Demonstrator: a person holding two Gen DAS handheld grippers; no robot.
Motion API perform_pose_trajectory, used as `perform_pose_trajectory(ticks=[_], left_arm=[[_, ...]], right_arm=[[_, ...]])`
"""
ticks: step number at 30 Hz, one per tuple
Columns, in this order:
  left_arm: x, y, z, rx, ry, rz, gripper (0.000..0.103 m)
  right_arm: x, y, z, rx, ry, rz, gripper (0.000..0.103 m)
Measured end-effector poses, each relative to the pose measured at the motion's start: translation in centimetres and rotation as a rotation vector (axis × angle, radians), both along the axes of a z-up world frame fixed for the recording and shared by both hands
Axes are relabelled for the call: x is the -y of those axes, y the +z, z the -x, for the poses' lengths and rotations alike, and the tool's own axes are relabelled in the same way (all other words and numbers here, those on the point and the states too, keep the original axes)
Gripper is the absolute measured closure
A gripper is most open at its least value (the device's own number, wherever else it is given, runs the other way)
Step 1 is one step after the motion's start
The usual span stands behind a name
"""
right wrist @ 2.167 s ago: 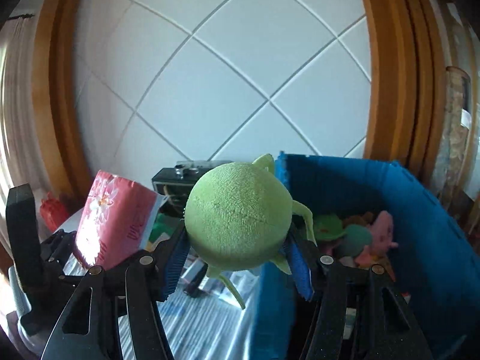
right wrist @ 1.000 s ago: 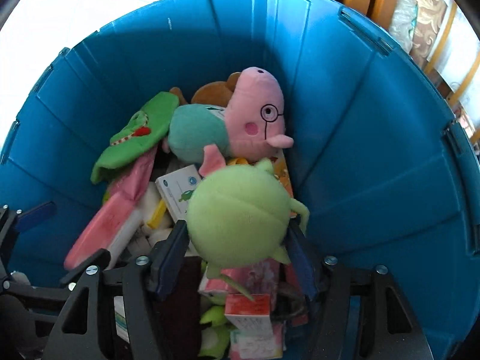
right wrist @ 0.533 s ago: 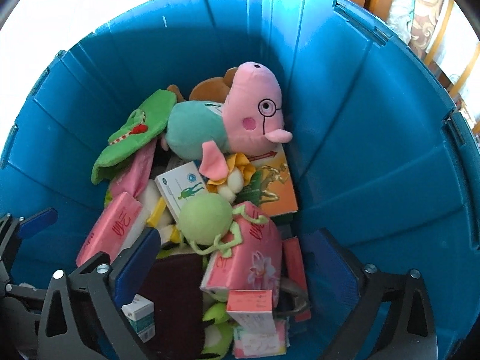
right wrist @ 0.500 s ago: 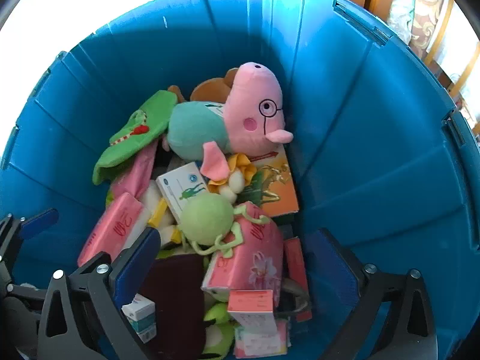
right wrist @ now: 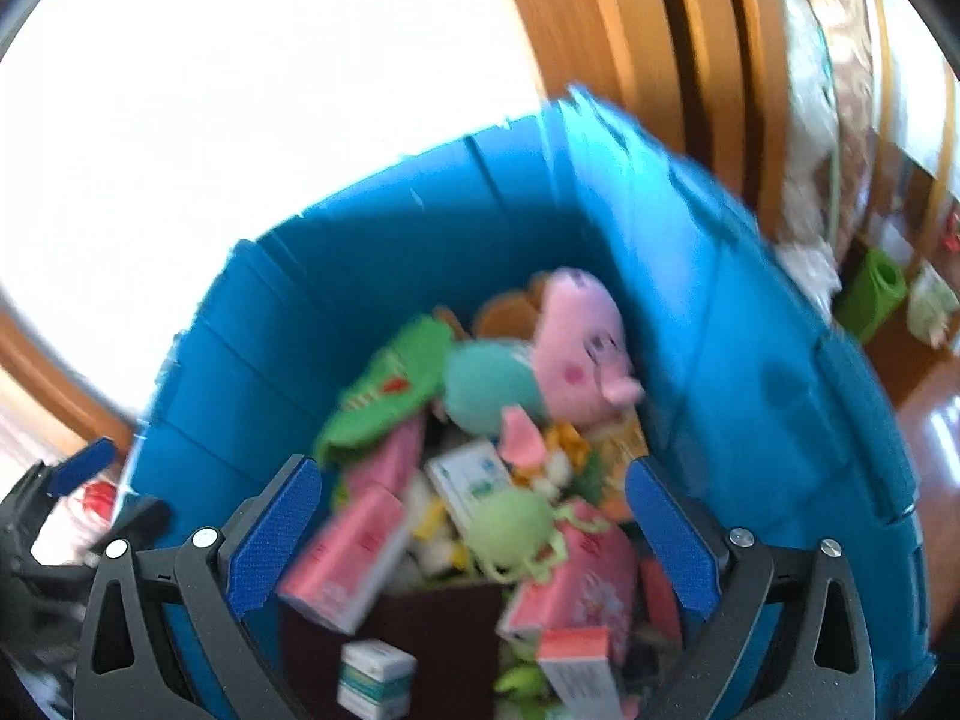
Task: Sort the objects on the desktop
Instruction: 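Withdraw both tools from the crate and reach toward the plush toys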
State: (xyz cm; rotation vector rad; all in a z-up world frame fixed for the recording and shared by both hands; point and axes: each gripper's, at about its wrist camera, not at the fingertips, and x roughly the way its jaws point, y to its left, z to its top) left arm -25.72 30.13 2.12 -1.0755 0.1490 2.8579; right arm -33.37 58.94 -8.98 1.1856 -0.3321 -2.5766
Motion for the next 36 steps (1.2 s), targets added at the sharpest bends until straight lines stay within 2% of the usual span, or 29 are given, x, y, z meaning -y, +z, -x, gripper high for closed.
perform_pose_trajectory(ticks=[3,6,10,16,23,29,33,36], left_arm=[[3.4,1.8,-3.4,-0.097,0.049,-0.006,0.001],[7.6,2.2,-6.2,-0.165,0.121,-0.001,0.001],[14.4,1.5,-9.2,-0.199,0.233,-0.017,0.001],[24.4,-1.2,-12.1,-0.185,0.379,0.001,0.001],[35.8,-4.9,-14.2,-0.130,0.466,-0.035,0.001],[43.7,-8.4,-14.6,-0.074,0.490,-0.043,0.001],[48.0,-11.3,-13.4,-0.025,0.504,-0.074,0.001],[51.1,-13.5,-12.0,0.013,0.517,-0.093,0.001]], right_arm=[[1.2,1.4,-1.3,-0.063,0.034,0.014,0.000],[2.8,3.1,-3.4,-0.134,0.072,0.040,0.000],[6.2,5.6,-6.6,-0.207,0.139,0.060,0.000],[13.4,8.9,-11.2,-0.294,0.245,0.070,0.000],[23.5,11.2,-15.6,-0.333,0.326,0.066,0.000],[32.9,9.8,-16.5,-0.298,0.343,0.059,0.000],[37.4,6.8,-14.2,-0.221,0.282,0.098,0.000],[40.2,3.9,-11.0,-0.148,0.243,0.055,0.000]])
